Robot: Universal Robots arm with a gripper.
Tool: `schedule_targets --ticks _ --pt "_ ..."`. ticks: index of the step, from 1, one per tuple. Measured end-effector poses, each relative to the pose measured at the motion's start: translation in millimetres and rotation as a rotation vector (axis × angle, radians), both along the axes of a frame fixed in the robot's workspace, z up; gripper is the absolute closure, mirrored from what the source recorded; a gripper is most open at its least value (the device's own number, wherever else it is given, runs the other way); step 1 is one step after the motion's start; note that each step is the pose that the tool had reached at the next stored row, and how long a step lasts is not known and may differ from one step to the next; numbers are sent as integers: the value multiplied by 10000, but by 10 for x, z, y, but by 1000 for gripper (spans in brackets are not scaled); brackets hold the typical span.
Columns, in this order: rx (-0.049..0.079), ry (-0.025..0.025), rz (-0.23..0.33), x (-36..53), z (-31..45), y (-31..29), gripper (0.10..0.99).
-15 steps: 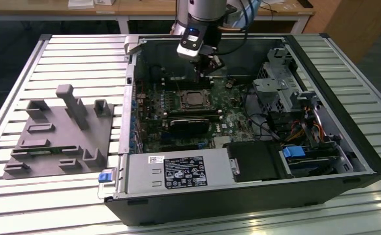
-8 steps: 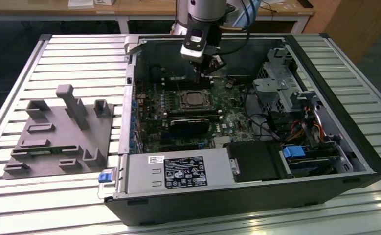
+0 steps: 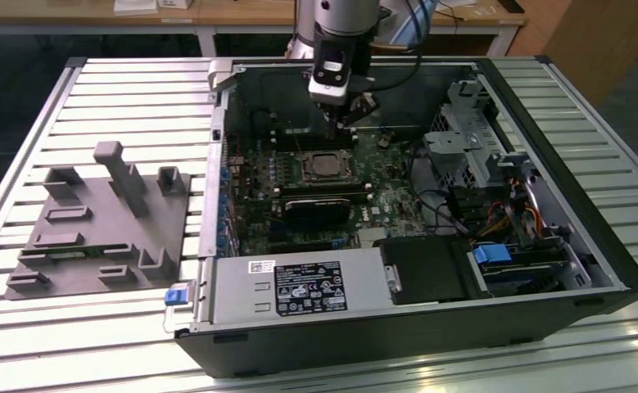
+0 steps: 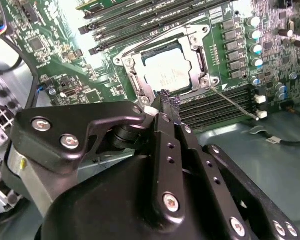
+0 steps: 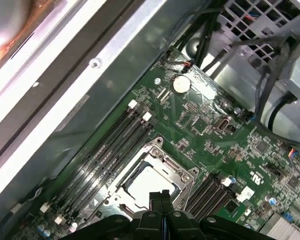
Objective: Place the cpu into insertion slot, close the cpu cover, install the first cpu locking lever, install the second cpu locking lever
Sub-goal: 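Install the first cpu locking lever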
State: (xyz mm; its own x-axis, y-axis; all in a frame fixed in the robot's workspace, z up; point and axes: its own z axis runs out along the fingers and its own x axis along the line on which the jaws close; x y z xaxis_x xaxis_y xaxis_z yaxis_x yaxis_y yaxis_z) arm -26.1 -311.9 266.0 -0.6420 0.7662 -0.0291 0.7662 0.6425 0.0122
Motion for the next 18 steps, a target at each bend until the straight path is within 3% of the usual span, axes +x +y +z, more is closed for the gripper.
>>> schedule_targets --ticks 18 --pt "0 0 2820 0 -2 0 980"
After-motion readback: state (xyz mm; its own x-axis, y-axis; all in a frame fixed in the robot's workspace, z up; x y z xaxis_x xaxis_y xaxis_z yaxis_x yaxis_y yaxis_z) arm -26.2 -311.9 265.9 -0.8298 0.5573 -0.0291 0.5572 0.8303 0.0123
